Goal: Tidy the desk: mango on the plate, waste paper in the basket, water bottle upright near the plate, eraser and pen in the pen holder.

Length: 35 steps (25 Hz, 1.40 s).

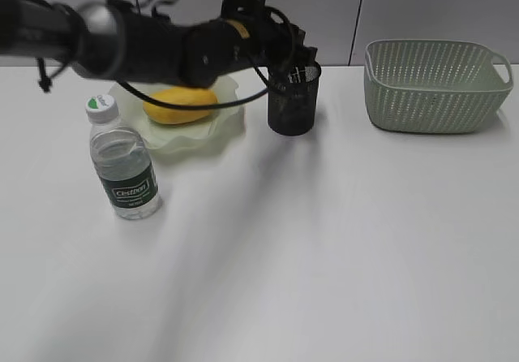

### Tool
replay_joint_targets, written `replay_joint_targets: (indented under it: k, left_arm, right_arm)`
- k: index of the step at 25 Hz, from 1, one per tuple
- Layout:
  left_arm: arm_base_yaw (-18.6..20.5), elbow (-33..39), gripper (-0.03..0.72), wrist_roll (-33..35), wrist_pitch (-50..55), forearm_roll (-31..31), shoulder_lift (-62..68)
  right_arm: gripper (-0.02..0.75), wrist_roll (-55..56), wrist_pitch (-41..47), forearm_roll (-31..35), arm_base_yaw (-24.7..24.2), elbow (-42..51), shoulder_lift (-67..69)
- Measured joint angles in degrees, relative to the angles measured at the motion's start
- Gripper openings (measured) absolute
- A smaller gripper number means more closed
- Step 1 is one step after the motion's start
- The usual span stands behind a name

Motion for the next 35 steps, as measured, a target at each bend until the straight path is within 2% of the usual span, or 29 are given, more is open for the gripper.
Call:
replay_joint_targets:
  k: [3, 5, 10, 12, 15, 17, 20, 24, 27, 30, 35]
  left_arm:
    - [0.00, 0.49, 0.190, 0.00, 17.32, 4.70, -8.74]
    - [0.00, 3.85, 0.141, 0.00, 24.74, 6.47, -15.63]
    - [0.00, 23.68, 0.124, 0.00, 37.85, 6.87, -37.43]
    - [0.00, 30.64, 0.157, 0.00, 45.65, 6.70, -48.23]
    - [0.00, 40.34, 0.287, 0.00, 55.67, 6.52, -63.69]
    - [0.00, 44.95, 0.381, -0.54, 60.60, 6.57, -74.24]
    - [0.00, 49.38, 0.461, -2.57, 66.50, 7.35, -92.61]
    - [0.00, 52.36, 0.491, -7.05, 71.53, 8.46, -110.04]
    - [0.00, 53.52, 0.500, -13.17, 75.08, 12.88, -119.26]
    - [0.00, 55.10, 0.501, -16.98, 77.14, 17.73, -123.72]
    - [0.00, 57.64, 0.501, -18.63, 76.31, 18.65, -125.12]
  right_arm:
    - [0.403, 0.00, 0.00, 0.00, 0.00, 0.00, 0.00]
    - [0.403, 0.00, 0.00, 0.00, 0.00, 0.00, 0.00]
    - [0.403, 0.00, 0.00, 0.00, 0.00, 0.00, 0.00]
    - [0.403, 0.00, 0.00, 0.00, 0.00, 0.00, 0.00]
    - [0.403, 0.00, 0.00, 0.00, 0.00, 0.00, 0.00]
    - [0.403, 0.00, 0.00, 0.00, 0.00, 0.00, 0.00]
    - [0.403, 0.00, 0.00, -0.06, 0.00, 0.00, 0.00]
    - [0.403, 0.00, 0.00, -0.06, 0.00, 0.00, 0.00]
    - [0.403, 0.00, 0.00, -0.06, 0.00, 0.00, 0.00]
    - [0.403, 0.00, 0.00, -0.06, 0.00, 0.00, 0.00]
    - [0.403, 0.00, 0.00, -0.06, 0.00, 0.00, 0.00]
